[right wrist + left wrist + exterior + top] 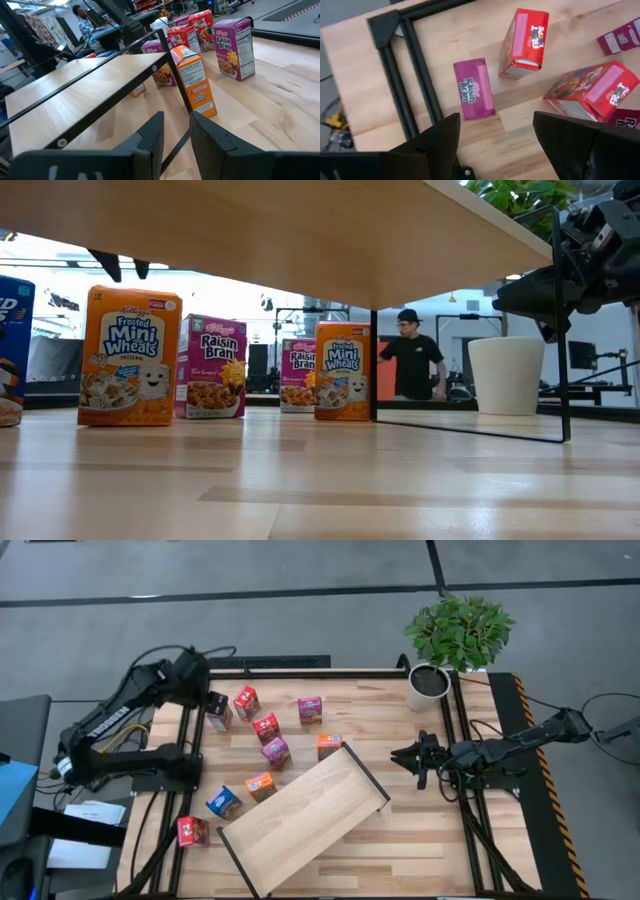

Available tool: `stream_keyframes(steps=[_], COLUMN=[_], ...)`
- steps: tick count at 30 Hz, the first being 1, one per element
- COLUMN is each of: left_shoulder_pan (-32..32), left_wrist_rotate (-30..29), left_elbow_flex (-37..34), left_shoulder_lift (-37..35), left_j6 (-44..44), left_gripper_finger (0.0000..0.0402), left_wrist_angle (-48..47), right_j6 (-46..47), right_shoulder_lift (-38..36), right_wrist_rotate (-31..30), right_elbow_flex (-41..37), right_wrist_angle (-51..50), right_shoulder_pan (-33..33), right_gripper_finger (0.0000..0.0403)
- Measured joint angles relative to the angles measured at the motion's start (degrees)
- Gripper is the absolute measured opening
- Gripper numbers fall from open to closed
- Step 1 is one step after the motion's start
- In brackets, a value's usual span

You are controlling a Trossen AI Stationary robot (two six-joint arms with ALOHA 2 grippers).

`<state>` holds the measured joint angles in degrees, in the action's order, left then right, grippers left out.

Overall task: Stack cereal on shelf
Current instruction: Put the left purple cereal box onto the shelf

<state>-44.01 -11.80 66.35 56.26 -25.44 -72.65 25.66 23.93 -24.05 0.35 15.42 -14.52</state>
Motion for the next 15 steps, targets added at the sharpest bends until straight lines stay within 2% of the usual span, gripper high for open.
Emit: stream_keyframes(steps=[3, 8, 12, 15], left_shoulder_pan=[-3.64, -4.82, -4.37, -4.15], left_wrist_rotate=[1.06, 0.64, 0.06, -1.31], left_elbow_flex=[0.0, -0.02, -0.25, -3.52], left_shoulder_lift=[2.41, 7.07, 9.31, 8.81], left_j6=[4.31, 5.75, 5.6, 4.61], left_gripper_finger=[0.0271, 0.0309, 0.0317, 0.0318], left_wrist_angle=[1.05, 1.74, 3.27, 5.44], right_j6=[-0.01, -0.03, -0.08, -0.17], right_shoulder_lift=[0.0, -0.01, 0.01, 0.01], right_wrist_rotate=[0.0, 0.1, 0.12, 0.12], right_elbow_flex=[-0.01, 0.0, 0.01, -0.01], right_wrist_angle=[0.0, 0.02, 0.02, 0.02], right_shoulder_pan=[0.0, 0.0, 0.0, 0.0], right_gripper_finger=[0.0119, 0.0119, 0.0119, 0.0119])
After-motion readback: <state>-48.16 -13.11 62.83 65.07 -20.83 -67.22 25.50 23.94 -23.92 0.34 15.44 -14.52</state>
